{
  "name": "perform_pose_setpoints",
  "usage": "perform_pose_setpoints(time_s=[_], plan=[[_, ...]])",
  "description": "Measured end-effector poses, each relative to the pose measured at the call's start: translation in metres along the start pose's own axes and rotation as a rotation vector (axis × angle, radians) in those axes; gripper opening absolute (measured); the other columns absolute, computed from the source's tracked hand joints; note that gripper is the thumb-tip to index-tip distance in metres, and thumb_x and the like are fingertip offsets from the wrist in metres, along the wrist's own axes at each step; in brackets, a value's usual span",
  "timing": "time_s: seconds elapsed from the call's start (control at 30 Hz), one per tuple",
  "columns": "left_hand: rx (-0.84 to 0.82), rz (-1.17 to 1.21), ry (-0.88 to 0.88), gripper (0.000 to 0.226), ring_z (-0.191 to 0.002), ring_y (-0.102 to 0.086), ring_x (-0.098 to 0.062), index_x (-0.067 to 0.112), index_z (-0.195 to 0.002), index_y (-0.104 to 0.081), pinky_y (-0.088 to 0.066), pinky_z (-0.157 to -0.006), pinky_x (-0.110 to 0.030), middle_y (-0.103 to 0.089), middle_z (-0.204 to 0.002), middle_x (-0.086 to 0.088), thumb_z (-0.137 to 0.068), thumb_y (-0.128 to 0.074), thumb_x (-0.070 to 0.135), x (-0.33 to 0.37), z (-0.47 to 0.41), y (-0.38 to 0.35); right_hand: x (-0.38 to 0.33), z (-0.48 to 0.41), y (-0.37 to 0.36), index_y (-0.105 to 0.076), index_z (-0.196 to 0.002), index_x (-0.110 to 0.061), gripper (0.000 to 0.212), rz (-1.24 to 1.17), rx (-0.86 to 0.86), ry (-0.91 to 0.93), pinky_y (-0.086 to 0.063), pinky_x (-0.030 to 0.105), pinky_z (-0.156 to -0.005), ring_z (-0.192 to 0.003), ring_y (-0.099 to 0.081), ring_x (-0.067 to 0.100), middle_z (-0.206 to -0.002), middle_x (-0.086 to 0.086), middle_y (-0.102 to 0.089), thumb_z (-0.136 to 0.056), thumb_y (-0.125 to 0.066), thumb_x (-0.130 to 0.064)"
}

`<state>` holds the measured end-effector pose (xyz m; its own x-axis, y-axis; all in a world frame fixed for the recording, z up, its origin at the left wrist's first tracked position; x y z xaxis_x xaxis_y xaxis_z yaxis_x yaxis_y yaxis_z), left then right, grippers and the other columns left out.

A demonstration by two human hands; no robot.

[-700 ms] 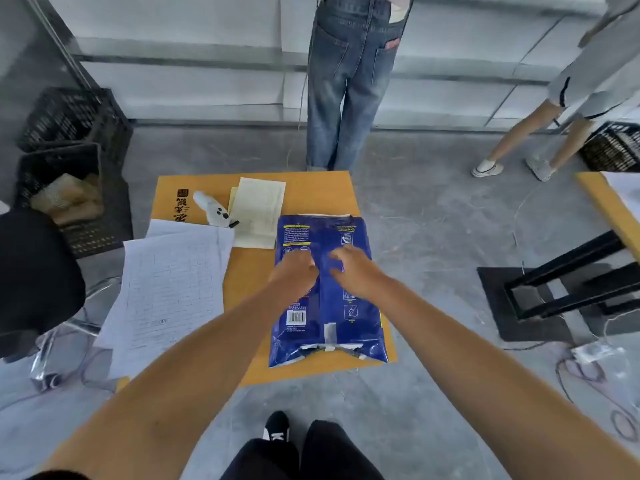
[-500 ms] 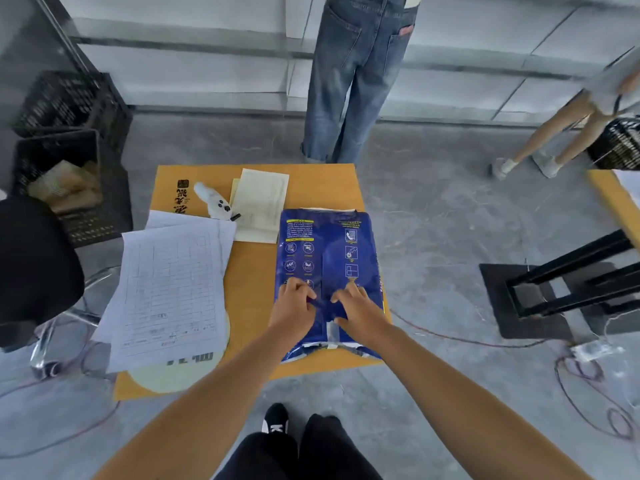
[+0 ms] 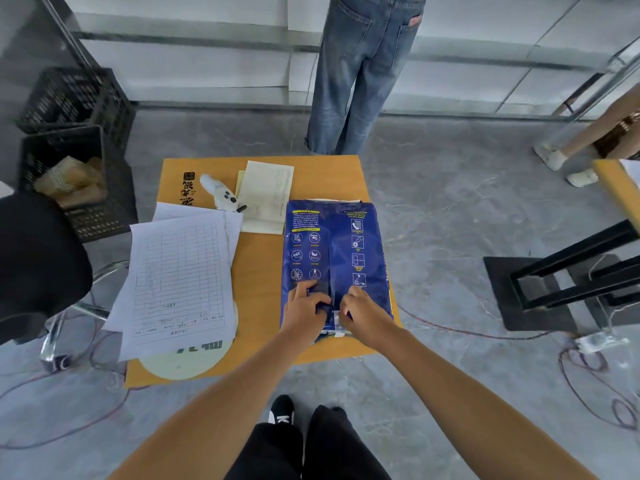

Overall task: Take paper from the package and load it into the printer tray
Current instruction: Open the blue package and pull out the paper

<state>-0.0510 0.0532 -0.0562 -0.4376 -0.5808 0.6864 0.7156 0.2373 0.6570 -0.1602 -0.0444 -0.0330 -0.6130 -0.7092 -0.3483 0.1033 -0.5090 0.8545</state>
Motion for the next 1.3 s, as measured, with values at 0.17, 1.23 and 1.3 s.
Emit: perform_pose_setpoints(time_s=[0.17,1.23,1.3], plan=[[-0.021,-0.069,-0.085,0.047,-0.133,-0.034,-0.022,0.025,-0.119,-0.066,-0.035,-0.109,-0.035,-0.044,-0.140,0.003,-0.087,-0.046,-0.002,0.000,0.006,0.002,-0.009,0.041,0.002,-0.057,-0.082,-0.002,0.008,-0.106,-0.055,-0.067,-0.045,0.028,-0.060,-0.078,-0.060,0.023,-0.090,0.008,-0.057,-0.080,-0.057,-0.010],[-0.504,-1.049,-0.812,0.041,-0.096,-0.066,-0.031,0.007,-0.106,-0.067,-0.039,-0.094,-0.038,-0.073,-0.107,-0.014,-0.100,-0.033,0.029,0.076,0.010,-0.004,0.020,0.043,0.013,-0.062,-0.116,-0.004,0.032,0.578,-0.171,-0.177,-0.038,0.035,-0.104,-0.119,-0.055,0.032,-0.120,0.012,-0.065,-0.084,-0.061,-0.001],[-0.496,-1.165,-0.737,0.036,-0.098,-0.065,-0.029,0.008,-0.103,-0.070,-0.034,-0.100,-0.038,-0.073,-0.108,-0.012,-0.099,-0.036,0.022,0.076,0.012,0.002,0.023,0.042,0.015,-0.064,-0.115,-0.004,0.030,0.546,-0.190,-0.210,-0.040,0.034,-0.104,-0.122,-0.053,0.032,-0.122,0.013,-0.064,-0.086,-0.059,0.001]])
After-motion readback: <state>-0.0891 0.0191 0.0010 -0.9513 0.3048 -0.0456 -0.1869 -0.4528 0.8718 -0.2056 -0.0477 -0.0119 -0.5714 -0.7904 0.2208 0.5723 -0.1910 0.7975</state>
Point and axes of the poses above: each hand's wrist, its own z-axis away from the middle knuckle, its own y-axis out of the back of the hand, x = y × z, the point moved 2 cm from there along -z, towards the middle knuckle
